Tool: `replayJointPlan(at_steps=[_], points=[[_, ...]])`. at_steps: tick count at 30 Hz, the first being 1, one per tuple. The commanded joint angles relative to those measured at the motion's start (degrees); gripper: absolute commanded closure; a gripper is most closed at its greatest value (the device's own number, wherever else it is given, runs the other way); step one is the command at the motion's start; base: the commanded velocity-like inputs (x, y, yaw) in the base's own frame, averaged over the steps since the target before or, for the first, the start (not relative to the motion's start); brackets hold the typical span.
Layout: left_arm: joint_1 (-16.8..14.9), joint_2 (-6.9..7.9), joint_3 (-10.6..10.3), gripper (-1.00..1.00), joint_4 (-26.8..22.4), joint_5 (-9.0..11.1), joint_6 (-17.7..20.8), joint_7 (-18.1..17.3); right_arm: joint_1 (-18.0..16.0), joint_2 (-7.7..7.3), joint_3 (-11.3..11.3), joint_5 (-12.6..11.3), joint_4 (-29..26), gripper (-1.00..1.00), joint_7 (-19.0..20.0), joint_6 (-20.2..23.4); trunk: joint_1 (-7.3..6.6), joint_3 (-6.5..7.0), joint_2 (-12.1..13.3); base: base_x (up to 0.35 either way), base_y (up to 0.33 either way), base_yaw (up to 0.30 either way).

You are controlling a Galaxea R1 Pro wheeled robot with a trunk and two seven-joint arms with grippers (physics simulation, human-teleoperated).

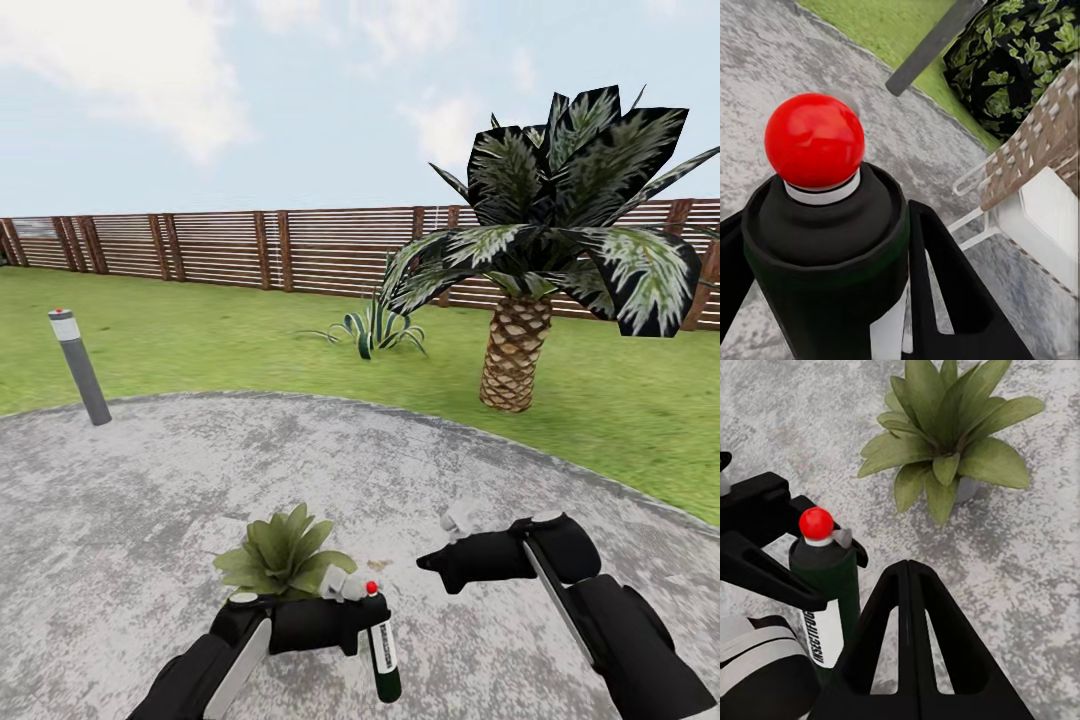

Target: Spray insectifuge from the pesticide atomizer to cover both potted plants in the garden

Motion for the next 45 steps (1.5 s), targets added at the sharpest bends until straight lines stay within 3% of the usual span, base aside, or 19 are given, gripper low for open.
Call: replayJointPlan(at_steps=[1,7,13,17,45], points=[[-0.21,-0.24,-0.17,1.00,0.10,0.56,0.78,0.06,-0.04,-0.01,0.53,0.54,-0.05,1.00,0.48,0.17,-0.01,-0.06,-0.03,0.000,0.000,0.000],[-0.56,-1.99,-0.31,1.00,0.58,0.11,1.36,0.01,0.04,0.07,3.24,0.53,-0.04,1.00,0.45,0.19,-0.01,-0.06,-0.03,0.000,0.000,0.000],[-0.57,-3.33,-0.74,1.00,0.39,-0.19,1.37,-0.04,-0.01,0.02,3.13,0.48,-0.07,1.00,0.48,0.26,-0.01,-0.06,-0.03,0.000,0.000,0.000],[-0.55,-4.07,-2.25,1.00,-0.13,-0.20,1.34,-0.02,-0.01,0.05,3.39,0.54,-0.12,1.00,0.41,0.20,-0.01,-0.06,-0.03,0.000,0.000,0.000],[-0.54,-4.24,-2.52,1.00,-2.04,-0.25,0.61,-1.77,0.06,0.13,3.57,0.58,1.63,1.00,0.13,0.36,-0.01,-0.06,-0.03,0.000,0.000,0.000]])
